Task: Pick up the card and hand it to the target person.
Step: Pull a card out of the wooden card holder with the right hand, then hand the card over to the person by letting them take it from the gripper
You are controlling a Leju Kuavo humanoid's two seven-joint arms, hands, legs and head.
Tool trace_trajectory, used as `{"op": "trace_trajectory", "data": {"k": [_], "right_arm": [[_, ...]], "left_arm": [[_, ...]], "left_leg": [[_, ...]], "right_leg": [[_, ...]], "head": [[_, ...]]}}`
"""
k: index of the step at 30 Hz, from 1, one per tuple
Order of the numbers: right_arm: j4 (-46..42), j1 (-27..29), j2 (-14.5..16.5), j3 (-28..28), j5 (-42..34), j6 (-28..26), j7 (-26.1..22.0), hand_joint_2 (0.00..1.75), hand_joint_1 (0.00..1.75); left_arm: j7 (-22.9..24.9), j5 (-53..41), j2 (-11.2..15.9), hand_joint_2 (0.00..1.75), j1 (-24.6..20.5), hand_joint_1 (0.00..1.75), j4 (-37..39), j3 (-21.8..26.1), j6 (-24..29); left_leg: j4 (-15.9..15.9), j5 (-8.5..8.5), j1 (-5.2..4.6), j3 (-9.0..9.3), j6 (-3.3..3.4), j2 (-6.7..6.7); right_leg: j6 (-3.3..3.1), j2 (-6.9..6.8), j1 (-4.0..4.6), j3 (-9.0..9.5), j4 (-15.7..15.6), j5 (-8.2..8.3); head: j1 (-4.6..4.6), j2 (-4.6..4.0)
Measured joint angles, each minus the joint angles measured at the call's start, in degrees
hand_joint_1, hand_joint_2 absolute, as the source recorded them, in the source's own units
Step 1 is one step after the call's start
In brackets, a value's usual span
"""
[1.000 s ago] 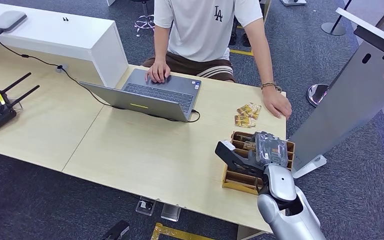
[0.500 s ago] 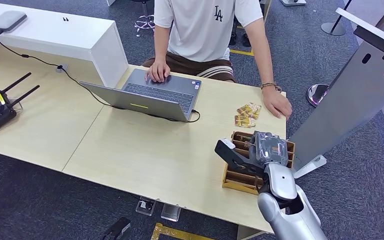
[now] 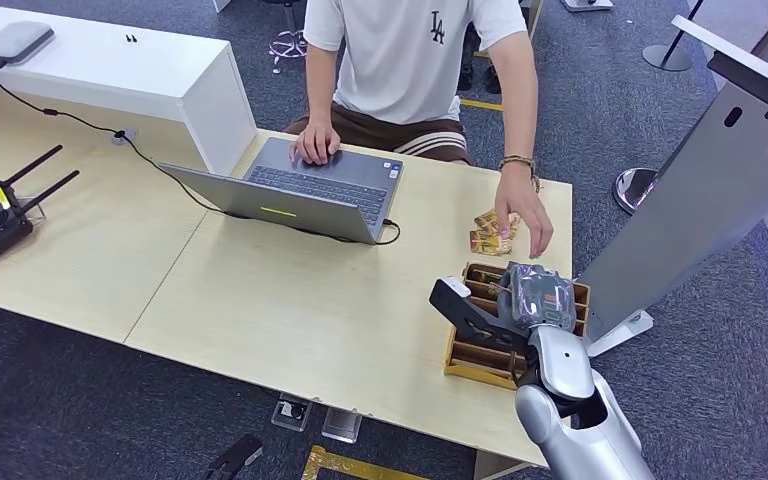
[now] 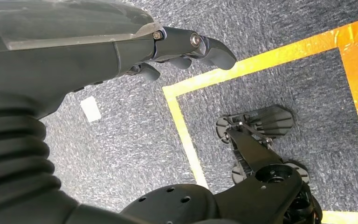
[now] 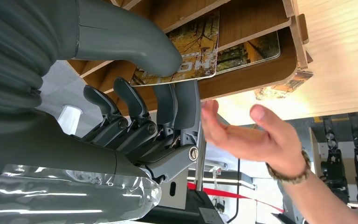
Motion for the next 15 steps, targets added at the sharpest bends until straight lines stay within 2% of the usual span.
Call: {"op": "trace_trajectory", "data": {"k": [5, 11, 15], "right_arm": [[-1.9, 0.3, -0.2, -0.1, -3.5, 0.2, -2.1, 1.75, 1.57], [-11.6, 0.5, -1.8, -1.3, -29.2, 3.9, -11.1, 1.75, 1.57], [-18.1, 0.4, -3.7, -2.5, -37.9, 3.8, -13.2, 1.75, 1.57]], "left_arm": [[0.3, 0.7, 0.1, 1.75, 0.2, 0.00, 0.0, 0.0, 0.1], [-0.1, 0.7, 0.3, 1.75, 0.8, 0.00, 0.0, 0.0, -0.1], [-0.6, 0.7, 0.6, 1.75, 1.2, 0.00, 0.0, 0.1, -0.2]], "left_leg": [[0.0, 0.00, 0.00, -0.01, 0.00, 0.00], [0.0, 0.00, 0.00, 0.00, 0.00, 0.01], [0.0, 0.00, 0.00, 0.00, 0.00, 0.01]], "right_leg": [[0.00, 0.00, 0.00, -0.02, 0.0, 0.00], [0.00, 0.00, 0.00, -0.04, 0.0, 0.00], [0.00, 0.00, 0.00, -0.03, 0.0, 0.00]], "head": [[-0.01, 0.00], [-0.01, 0.00], [-0.01, 0.00]]}}
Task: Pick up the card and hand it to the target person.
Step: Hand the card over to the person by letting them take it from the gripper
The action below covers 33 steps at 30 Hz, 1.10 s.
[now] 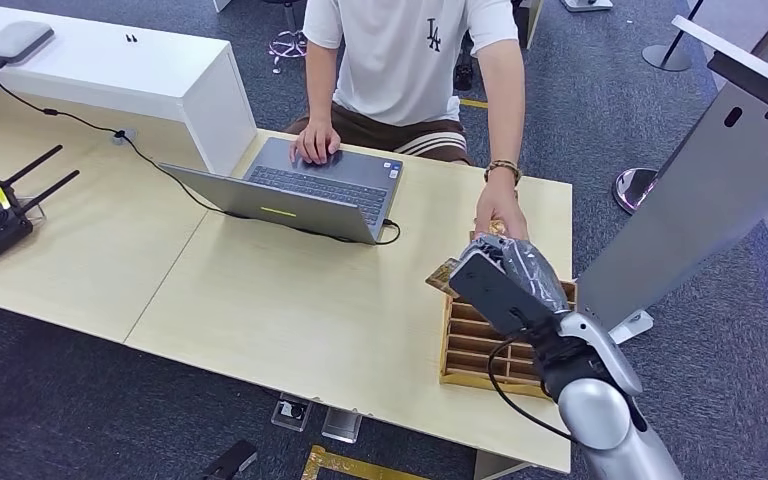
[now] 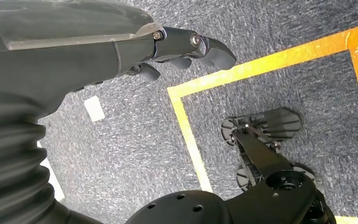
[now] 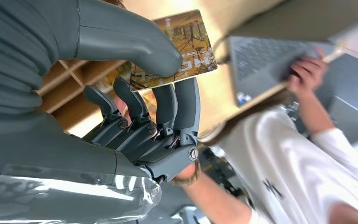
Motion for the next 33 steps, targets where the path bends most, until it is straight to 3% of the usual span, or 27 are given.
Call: {"op": "trace_trajectory", "data": {"k": [12, 27, 30, 31, 33], "right_arm": [[-9.7, 0.6, -2.9, -1.4, -4.1, -1.8, -3.1, 1.75, 1.57], [-10.2, 0.7, -3.2, -1.4, -1.4, -6.0, -4.7, 1.75, 1.54], [-9.9, 0.7, -3.2, -1.4, -1.0, -6.4, -4.9, 1.75, 1.44], [-9.8, 0.7, -3.2, -1.4, -1.0, -6.5, -5.0, 1.75, 1.31], [-9.7, 0.7, -3.2, -1.4, -0.9, -6.6, -5.1, 1.75, 0.62]], "left_arm": [[-0.1, 0.0, 0.0, 1.75, 0.1, 0.00, 0.0, 0.1, 0.0], [-0.3, -0.1, 0.0, 1.75, 0.0, 0.00, 0.0, 0.2, 0.1], [-0.3, -0.4, 0.0, 1.75, -0.1, 0.00, 0.0, 0.3, 0.1], [-0.3, -0.6, 0.0, 1.75, -0.1, 0.00, 0.0, 0.2, 0.2], [-0.3, -0.8, 0.0, 1.75, -0.1, 0.00, 0.0, 0.2, 0.3]], "left_leg": [[0.0, 0.00, 0.00, 0.00, 0.00, 0.00], [0.0, 0.00, 0.00, -0.03, 0.00, 0.00], [0.0, 0.00, 0.00, -0.04, 0.00, -0.01], [0.0, 0.00, 0.00, -0.04, 0.00, -0.01], [0.0, 0.00, 0.00, -0.05, 0.00, -0.01]], "right_leg": [[0.00, 0.00, 0.00, 0.00, 0.0, 0.00], [0.00, 0.00, 0.00, 0.00, 0.0, 0.00], [0.00, 0.00, 0.00, -0.01, 0.0, 0.00], [0.00, 0.00, 0.00, -0.01, 0.0, 0.00], [0.00, 0.00, 0.00, -0.01, 0.0, 0.00]], "head": [[-0.01, 0.00], [0.01, 0.00], [0.01, 0.00], [0.01, 0.00], [0.01, 0.00]]}}
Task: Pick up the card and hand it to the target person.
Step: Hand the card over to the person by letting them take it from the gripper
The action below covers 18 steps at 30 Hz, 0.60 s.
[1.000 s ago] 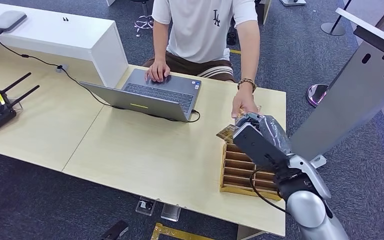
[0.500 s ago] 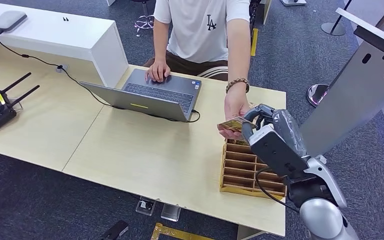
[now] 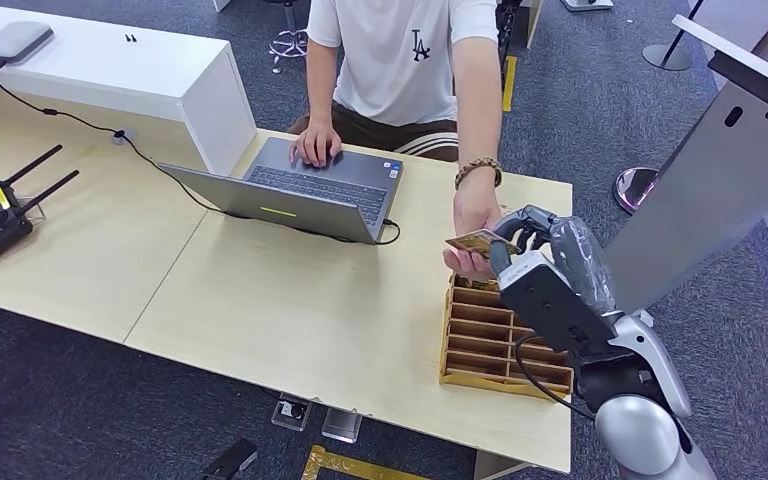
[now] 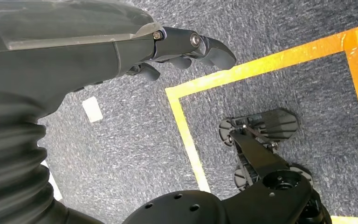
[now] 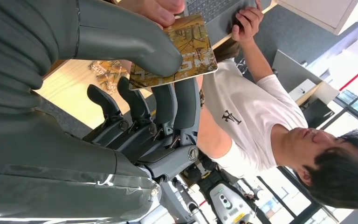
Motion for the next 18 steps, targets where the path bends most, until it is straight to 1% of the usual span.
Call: {"op": "trace_trajectory", "data": {"k": [1, 2, 4, 12, 16, 18], "right_arm": [[0.1, 0.0, 0.0, 0.0, 0.0, 0.0, -0.1, 1.75, 0.27], [0.2, 0.0, 0.0, 0.0, 0.1, 0.0, -0.1, 1.75, 0.03], [0.3, 0.0, 0.0, 0.0, 0.2, 0.1, -0.2, 1.75, 0.00], [0.4, 0.0, 0.0, 0.1, -0.4, 0.1, -0.5, 1.75, 0.00], [0.4, 0.1, 0.0, 0.0, -2.3, -0.3, -1.3, 1.75, 0.00], [0.5, 0.2, 0.0, -0.2, -4.8, -0.8, -1.6, 1.75, 0.00]], "left_arm": [[0.0, 0.0, 0.0, 1.31, 0.0, 0.00, 0.0, 0.0, 0.1], [0.0, 0.0, 0.0, 0.87, 0.0, 0.00, 0.0, 0.0, 0.1], [0.0, 0.0, 0.0, 0.00, 0.0, 0.00, 0.0, 0.0, 0.1], [0.3, 0.3, 0.0, 0.00, 0.0, 0.00, 0.0, 0.0, 0.0], [0.3, 0.3, 0.0, 0.00, 0.0, 0.00, 0.0, 0.0, 0.1], [0.3, 0.4, 0.0, 0.00, 0.0, 0.00, 0.0, 0.1, 0.2]], "left_leg": [[0.0, 0.00, 0.00, 0.00, 0.00, 0.00], [0.0, 0.00, 0.00, 0.00, 0.00, 0.00], [0.0, 0.00, 0.00, 0.00, 0.00, 0.00], [0.0, 0.00, 0.00, 0.01, 0.00, 0.00], [0.0, 0.00, 0.00, 0.01, 0.00, 0.00], [0.0, 0.00, 0.00, 0.01, 0.00, 0.00]], "right_leg": [[0.00, 0.00, 0.00, 0.00, 0.0, 0.00], [0.00, 0.00, 0.00, 0.00, 0.0, 0.00], [0.00, 0.00, 0.00, 0.00, 0.0, 0.00], [0.00, 0.00, 0.00, 0.00, 0.0, 0.00], [0.00, 0.00, 0.00, 0.00, 0.0, 0.00], [0.00, 0.00, 0.00, 0.00, 0.0, 0.00]], "head": [[0.00, 0.00], [0.00, 0.00], [0.00, 0.00], [0.00, 0.00], [0.00, 0.00], [-0.01, 0.00]]}}
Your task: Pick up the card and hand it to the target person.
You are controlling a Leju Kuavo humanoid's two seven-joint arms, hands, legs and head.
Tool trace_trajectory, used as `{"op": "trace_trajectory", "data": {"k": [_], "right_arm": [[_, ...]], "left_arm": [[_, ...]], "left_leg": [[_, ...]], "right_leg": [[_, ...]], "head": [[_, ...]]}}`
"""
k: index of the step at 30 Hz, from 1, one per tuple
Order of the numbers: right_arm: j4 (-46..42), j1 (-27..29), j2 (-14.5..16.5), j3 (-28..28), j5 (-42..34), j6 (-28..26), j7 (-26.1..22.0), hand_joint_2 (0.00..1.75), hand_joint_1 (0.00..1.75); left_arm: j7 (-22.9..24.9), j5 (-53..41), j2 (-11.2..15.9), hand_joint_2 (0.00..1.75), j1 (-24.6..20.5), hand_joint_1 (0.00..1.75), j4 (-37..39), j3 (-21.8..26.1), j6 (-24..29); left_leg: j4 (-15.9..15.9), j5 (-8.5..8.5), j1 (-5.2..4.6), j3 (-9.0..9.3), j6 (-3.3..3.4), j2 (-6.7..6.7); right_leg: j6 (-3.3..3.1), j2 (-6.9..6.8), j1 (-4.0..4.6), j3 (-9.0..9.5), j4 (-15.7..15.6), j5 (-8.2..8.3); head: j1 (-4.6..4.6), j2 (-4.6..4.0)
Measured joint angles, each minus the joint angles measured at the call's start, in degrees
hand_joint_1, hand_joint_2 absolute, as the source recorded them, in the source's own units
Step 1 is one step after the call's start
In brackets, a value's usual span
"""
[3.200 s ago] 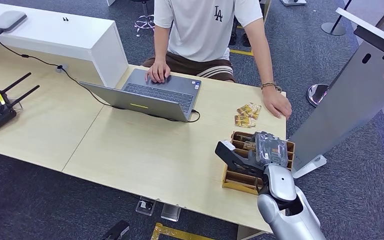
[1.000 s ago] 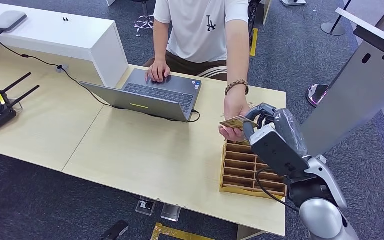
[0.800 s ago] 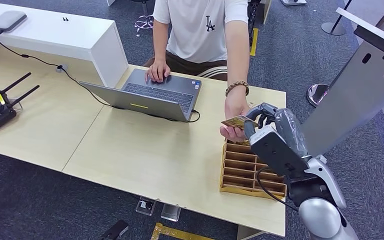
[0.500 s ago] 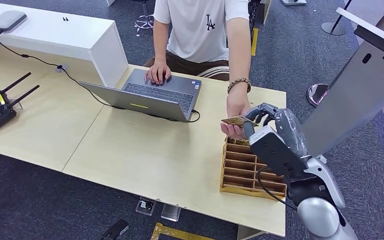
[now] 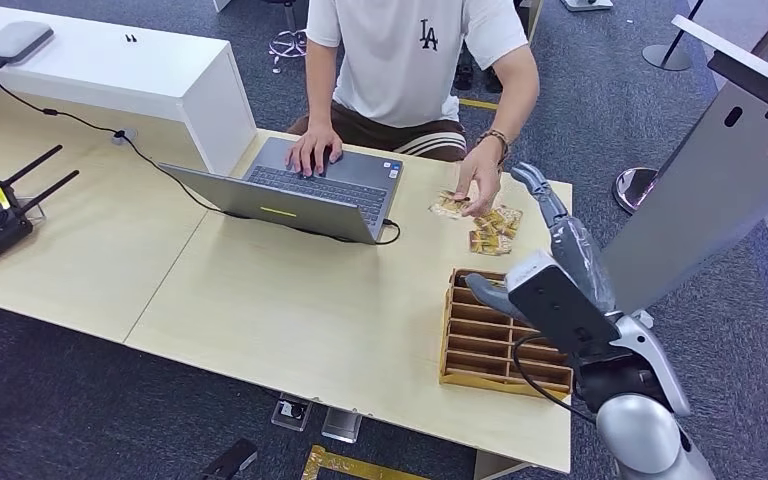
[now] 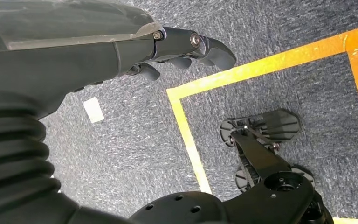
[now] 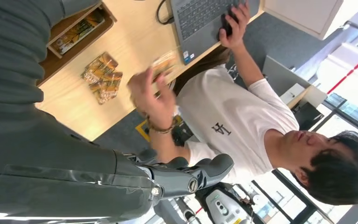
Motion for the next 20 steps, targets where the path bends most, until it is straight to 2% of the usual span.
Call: {"op": "trace_trajectory", "data": {"k": [3, 6, 8, 12, 20], "right_arm": [[0.4, 0.5, -0.1, -1.5, -12.5, 0.1, -0.6, 1.75, 0.00], [2.0, 1.7, -0.7, -4.5, -27.7, 0.5, -5.0, 1.75, 0.00], [3.5, 2.7, -1.5, -6.6, -32.7, 1.6, -7.0, 1.75, 0.00], [5.7, 4.7, -4.0, -9.7, -35.6, 5.5, -7.8, 1.75, 0.00], [8.6, 7.6, -7.3, -13.8, -36.8, 7.6, -7.9, 1.75, 0.00]], "left_arm": [[0.0, 0.0, 0.0, 0.00, 0.1, 0.00, 0.0, 0.0, 0.2], [-0.1, 0.0, 0.0, 0.00, 0.2, 0.00, 0.0, 0.0, 0.5], [-0.1, 0.1, 0.0, 0.00, 0.4, 0.00, 0.0, 0.1, 0.6], [-0.5, 0.2, 0.0, 0.00, 0.9, 0.00, 0.0, 0.1, 0.6], [-1.0, 0.8, 0.0, 0.00, 1.4, 0.00, 0.0, 0.2, 0.7]], "left_leg": [[0.0, 0.00, 0.00, 0.00, 0.00, 0.00], [0.0, 0.00, 0.00, 0.01, 0.00, -0.01], [0.0, 0.00, 0.00, 0.00, 0.01, -0.02], [0.0, -0.01, -0.01, -0.01, 0.01, -0.01], [0.0, -0.01, 0.00, 0.00, 0.01, -0.02]], "right_leg": [[0.00, 0.00, 0.00, 0.00, 0.0, 0.00], [0.00, -0.01, 0.00, 0.00, 0.0, 0.00], [0.00, -0.01, 0.00, 0.01, 0.0, 0.00], [0.00, 0.00, -0.01, -0.01, 0.0, 0.00], [0.00, -0.01, 0.00, -0.01, 0.0, 0.00]], "head": [[0.00, 0.00], [0.00, 0.00], [0.01, 0.00], [0.00, 0.00], [0.00, 0.00]]}}
